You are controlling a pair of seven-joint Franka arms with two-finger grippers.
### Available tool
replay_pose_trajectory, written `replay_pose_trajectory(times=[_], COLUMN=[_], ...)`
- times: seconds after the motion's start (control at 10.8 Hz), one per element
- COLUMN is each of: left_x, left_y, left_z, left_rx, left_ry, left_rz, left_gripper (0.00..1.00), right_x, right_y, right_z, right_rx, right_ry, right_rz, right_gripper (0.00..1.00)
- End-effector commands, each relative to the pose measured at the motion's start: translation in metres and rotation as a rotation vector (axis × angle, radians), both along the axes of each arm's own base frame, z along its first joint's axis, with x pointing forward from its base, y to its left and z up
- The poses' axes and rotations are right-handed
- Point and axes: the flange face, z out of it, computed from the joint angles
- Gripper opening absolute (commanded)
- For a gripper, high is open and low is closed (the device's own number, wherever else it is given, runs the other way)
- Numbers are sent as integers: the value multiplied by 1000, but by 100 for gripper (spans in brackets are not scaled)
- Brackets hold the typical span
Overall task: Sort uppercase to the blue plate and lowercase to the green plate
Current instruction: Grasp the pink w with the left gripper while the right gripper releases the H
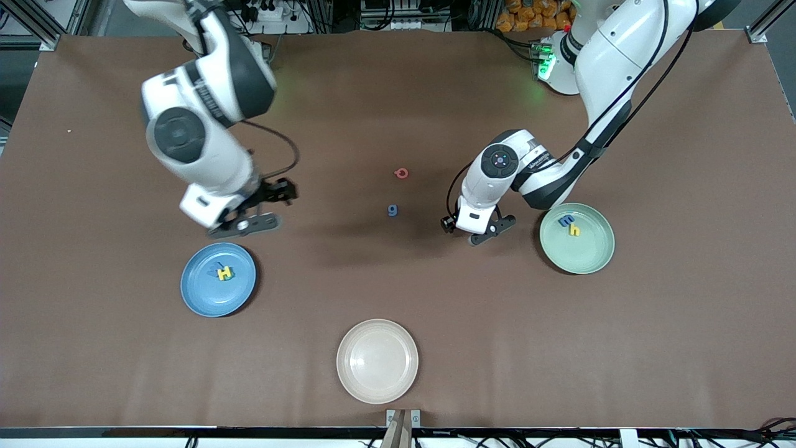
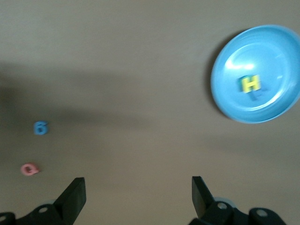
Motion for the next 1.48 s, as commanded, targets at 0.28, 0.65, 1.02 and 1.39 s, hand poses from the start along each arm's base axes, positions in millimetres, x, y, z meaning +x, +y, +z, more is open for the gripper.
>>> replay_pose_trajectory(times=[0.28, 0.65, 1.02, 1.39], left_x=[-3, -2, -7, -9], left_y=[-10, -8, -11, -13], left_z=[-23, -25, -27, -27], left_rx=[37, 39, 47, 50], left_ry=[-9, -8, 1, 2], left_rz=[-1, 2, 6, -1], left_gripper=[60, 50, 42, 19], right_x=[-85, -132, -156, -179], right_y=[106, 136, 168, 193], right_z=[-47, -107, -169, -219], right_rx=[20, 111, 147, 96], right_ry=[-27, -93, -139, -148], right_rz=[16, 89, 184, 247], right_gripper=[100, 100, 90, 88])
